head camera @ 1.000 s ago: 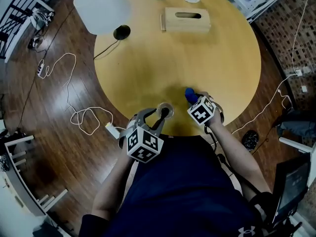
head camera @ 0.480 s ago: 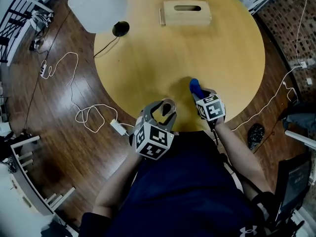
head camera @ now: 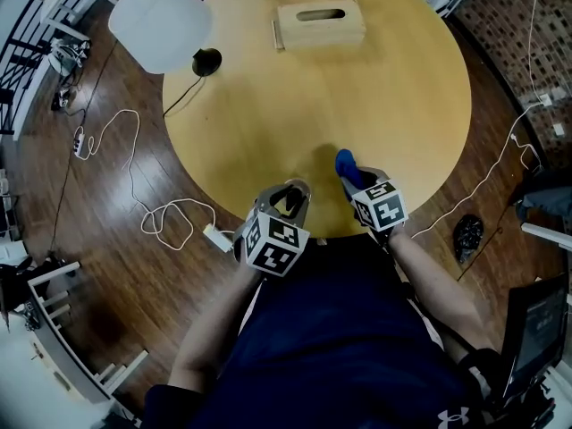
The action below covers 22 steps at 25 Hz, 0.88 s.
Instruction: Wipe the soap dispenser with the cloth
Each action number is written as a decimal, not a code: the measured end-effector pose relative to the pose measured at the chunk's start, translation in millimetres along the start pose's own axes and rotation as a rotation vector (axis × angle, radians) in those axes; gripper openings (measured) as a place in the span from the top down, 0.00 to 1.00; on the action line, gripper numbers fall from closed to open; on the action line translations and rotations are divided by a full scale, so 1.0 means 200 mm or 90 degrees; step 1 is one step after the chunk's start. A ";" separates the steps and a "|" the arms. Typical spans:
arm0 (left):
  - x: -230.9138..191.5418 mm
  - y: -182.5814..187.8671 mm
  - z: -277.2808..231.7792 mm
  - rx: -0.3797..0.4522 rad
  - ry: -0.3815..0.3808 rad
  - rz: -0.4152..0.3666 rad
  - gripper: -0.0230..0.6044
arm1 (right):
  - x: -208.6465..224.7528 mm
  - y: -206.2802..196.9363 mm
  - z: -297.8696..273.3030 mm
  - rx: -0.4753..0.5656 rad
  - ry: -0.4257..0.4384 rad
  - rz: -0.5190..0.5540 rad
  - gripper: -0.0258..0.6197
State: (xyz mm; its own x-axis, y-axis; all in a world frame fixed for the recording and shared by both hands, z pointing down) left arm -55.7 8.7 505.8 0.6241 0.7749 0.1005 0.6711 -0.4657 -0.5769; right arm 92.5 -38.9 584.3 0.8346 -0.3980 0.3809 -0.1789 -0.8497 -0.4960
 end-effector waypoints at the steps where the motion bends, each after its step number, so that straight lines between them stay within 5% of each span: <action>1: -0.02 -0.01 0.00 0.019 -0.002 0.028 0.74 | -0.01 0.01 0.01 0.008 0.009 -0.006 0.81; 6: -0.23 -0.07 0.08 0.160 0.013 0.313 0.75 | -0.05 0.08 0.08 0.055 0.075 -0.055 0.81; 10: -0.37 -0.30 0.12 0.244 0.022 0.527 0.75 | -0.14 0.16 0.11 0.091 0.149 -0.100 0.81; 18: -0.36 -0.45 0.14 0.315 0.043 0.626 0.75 | -0.71 0.25 -0.02 0.091 0.361 -0.096 0.81; 22: -0.35 -0.49 0.15 0.327 0.073 0.645 0.75 | -0.82 0.21 -0.10 0.060 0.363 -0.060 0.81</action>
State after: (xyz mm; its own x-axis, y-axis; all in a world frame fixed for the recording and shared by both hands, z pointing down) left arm -176.9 12.4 530.1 0.8359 0.0868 -0.5419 -0.3882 -0.6044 -0.6956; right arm -62.3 -16.3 517.4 0.4274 -0.4678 0.7736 -0.0485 -0.8664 -0.4971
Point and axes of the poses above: the fingertips, and each gripper's own axes: z backward along the fingers, x to its right, y out of its top, the point moved 5 cm from there along z, backward along the fingers, and after that the axes turned 13 degrees about -z, right-handed, at the moved point
